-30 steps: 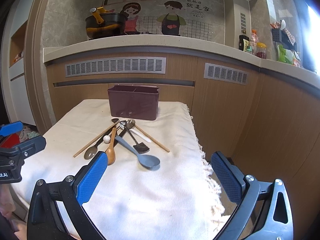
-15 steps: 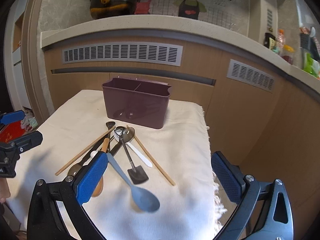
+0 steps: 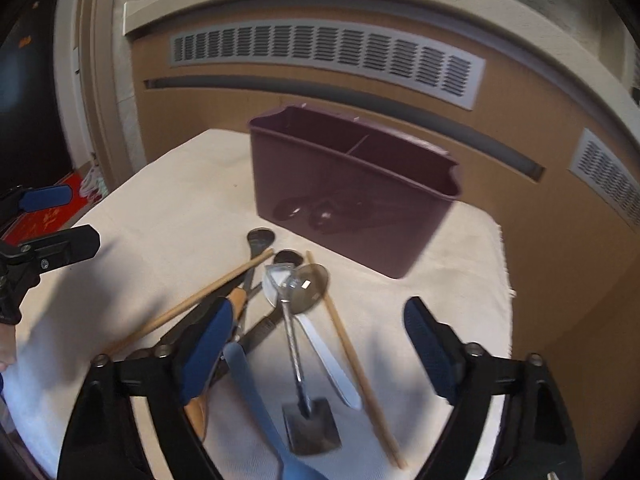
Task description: Organize utensils
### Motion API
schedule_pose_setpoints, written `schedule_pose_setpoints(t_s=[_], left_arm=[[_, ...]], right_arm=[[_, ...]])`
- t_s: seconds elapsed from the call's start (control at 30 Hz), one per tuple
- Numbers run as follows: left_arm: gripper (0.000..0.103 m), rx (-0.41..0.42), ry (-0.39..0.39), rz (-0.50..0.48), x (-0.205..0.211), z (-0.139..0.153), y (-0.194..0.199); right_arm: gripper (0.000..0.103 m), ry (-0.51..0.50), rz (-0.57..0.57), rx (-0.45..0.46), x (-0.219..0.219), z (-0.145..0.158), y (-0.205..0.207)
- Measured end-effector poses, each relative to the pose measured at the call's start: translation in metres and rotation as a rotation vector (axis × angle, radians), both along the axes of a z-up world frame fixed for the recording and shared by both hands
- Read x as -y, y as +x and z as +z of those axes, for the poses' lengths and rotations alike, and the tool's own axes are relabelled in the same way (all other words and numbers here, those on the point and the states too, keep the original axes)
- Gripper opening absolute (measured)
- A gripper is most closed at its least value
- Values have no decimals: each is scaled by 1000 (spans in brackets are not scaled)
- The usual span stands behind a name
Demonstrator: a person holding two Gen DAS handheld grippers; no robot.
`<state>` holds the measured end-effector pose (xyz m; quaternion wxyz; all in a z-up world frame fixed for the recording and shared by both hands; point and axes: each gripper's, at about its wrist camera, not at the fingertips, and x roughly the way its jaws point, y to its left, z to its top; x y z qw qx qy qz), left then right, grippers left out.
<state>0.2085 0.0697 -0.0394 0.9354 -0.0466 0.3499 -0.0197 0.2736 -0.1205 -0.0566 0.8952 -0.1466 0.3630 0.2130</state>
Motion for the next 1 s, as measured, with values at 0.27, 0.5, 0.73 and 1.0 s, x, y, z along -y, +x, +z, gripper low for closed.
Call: schedule_pose_setpoints(t_s=[0.27,0.5,0.73,1.0], left_arm=[[103,-50,-53,40,-26,-13,8],[103,-84,-72,45,-33,-24,9],[103,-96,-66,30,-26,-25,10],[101,-111,-44,-111,25,-16,31]], right_arm=[[37,-49,45,-110,-33,-29,34],[23,-76,47,-120,-45,-32,39],[21,-27,27,-146,-32,-27,40],[21,47,-92,-115,29,6,26]])
